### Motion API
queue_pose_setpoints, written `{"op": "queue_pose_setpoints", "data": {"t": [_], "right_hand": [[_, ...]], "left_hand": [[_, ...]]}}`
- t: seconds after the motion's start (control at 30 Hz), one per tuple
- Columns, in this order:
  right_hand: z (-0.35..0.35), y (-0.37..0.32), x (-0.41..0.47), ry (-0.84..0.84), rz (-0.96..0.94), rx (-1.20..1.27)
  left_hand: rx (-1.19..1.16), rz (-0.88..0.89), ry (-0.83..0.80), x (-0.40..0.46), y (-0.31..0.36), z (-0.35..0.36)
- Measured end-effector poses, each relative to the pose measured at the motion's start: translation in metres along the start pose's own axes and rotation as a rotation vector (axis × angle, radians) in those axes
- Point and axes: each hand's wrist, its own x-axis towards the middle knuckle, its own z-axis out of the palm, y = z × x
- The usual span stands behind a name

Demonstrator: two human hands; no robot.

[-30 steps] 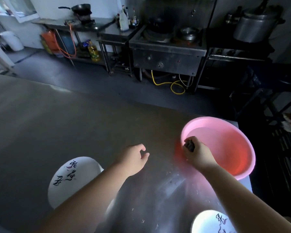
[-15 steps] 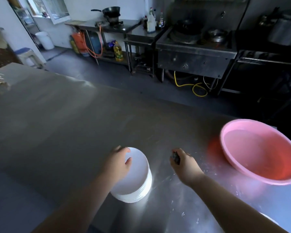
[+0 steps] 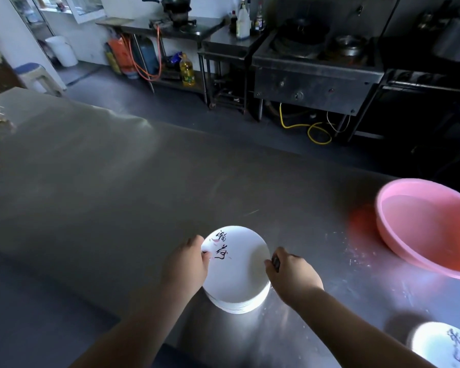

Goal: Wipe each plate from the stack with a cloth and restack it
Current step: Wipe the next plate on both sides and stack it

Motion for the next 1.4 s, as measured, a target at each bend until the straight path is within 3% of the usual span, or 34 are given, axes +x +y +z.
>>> {"op": "queue_pose_setpoints", "data": {"t": [0.17, 0.5, 0.87, 1.17, 1.4], "right_hand": [[-0.002, 0.000, -0.005, 0.019, 0.033, 0.073], [-0.040, 0.033, -0.034, 0.138, 0.190, 0.501], [-0.058, 0.156, -0.085, 0.195, 0.436, 0.533], [0.016, 0.218, -0.117, 0.096, 0.562, 0.496], [0.022, 0.224, -0.111, 0.074, 0.555, 0.460]], "left_hand": [[-0.122, -0.018, -0.011, 0.003, 0.002, -0.001], [-0.341, 0.018, -0.059, -0.004, 0.047, 0.005], [-0.341, 0.236, -0.251, -0.067, 0.145, 0.065], [-0.304, 0.142, -0.386, -0.107, 0.148, 0.146], [-0.307, 0.096, -0.376, -0.116, 0.143, 0.174]]}}
